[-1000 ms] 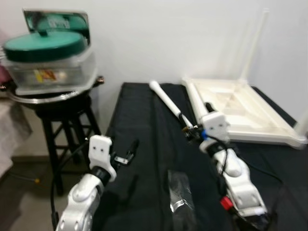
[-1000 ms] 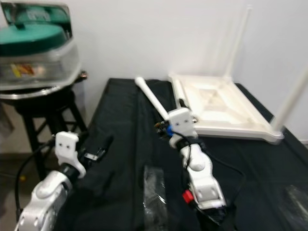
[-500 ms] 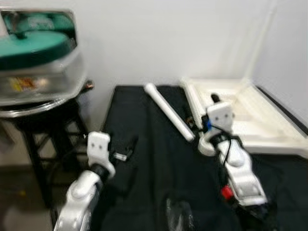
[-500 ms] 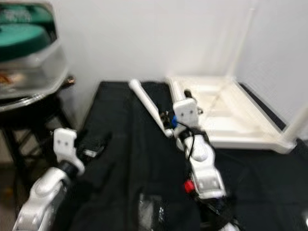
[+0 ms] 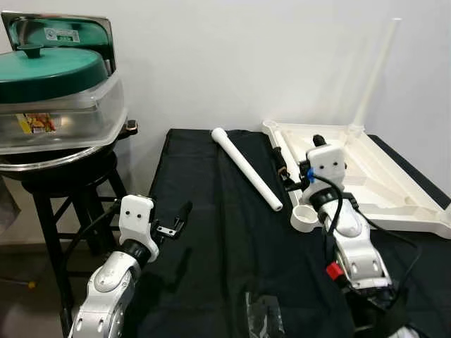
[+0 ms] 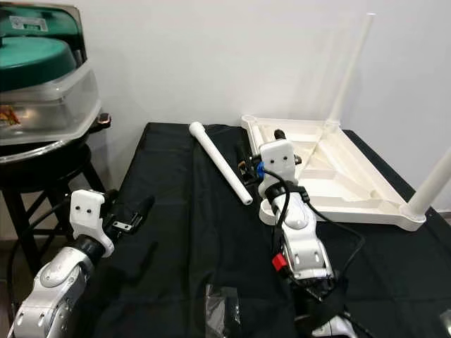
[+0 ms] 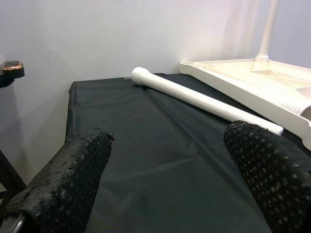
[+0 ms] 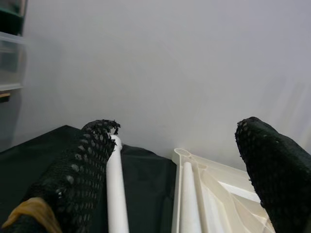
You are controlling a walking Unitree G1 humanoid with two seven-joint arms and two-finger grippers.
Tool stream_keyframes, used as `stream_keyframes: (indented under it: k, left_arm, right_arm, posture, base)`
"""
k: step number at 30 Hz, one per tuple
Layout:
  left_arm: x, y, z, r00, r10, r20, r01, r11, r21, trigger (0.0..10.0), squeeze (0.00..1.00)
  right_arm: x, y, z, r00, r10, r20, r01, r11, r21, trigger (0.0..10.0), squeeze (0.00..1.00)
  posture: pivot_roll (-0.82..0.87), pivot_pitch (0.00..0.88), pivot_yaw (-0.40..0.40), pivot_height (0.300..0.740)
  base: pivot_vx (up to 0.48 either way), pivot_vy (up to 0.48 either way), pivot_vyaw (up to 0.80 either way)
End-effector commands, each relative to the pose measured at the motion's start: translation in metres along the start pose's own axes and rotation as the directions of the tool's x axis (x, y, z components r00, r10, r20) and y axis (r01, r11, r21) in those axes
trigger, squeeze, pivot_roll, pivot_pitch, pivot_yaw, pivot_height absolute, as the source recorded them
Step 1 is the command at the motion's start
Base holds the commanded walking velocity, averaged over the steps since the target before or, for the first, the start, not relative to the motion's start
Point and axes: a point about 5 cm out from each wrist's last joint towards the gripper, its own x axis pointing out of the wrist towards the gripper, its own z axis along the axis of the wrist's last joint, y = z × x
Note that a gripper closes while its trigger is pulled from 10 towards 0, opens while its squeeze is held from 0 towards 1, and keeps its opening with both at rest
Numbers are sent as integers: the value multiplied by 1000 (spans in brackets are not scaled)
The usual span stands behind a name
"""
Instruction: Building children table
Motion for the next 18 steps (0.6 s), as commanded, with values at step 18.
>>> stream_keyframes:
  k: [18]
  left_arm:
    - [-29,13,22,993,-49,-107,58,994,89,10000,0]
  right_arm:
    - [25,-22,-14,990,18,-143,-17,1000,6,10000,0]
  posture:
    - [113,155,-23,740]
  base:
    - [0,0,0]
